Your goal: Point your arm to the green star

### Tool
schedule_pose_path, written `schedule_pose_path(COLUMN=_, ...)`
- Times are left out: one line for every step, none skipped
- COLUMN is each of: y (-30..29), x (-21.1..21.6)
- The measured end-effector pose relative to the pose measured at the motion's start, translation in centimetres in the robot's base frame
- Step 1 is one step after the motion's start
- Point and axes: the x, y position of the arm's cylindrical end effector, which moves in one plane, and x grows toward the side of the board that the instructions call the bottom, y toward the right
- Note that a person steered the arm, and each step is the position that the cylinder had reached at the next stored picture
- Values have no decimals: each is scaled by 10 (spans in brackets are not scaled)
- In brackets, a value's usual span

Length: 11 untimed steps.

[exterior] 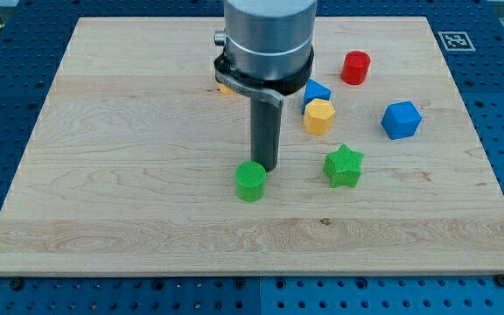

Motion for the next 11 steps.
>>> schedule_pose_path(y=0, x=19)
schedule_pose_path(y=0, x=43)
schedule_pose_path(y=0, x=22)
schedule_pose_path(y=6, x=-27)
schedule_pose_path(y=37, x=-40)
schedule_pose_path(y=77, x=-40)
schedule_pose_path(y=86, x=-40)
schedule_pose_path(y=113, x=-40)
schedule_pose_path(y=139, x=-38)
schedule_pose_path(y=134, x=-27)
schedule_pose_path(y=120, x=-20)
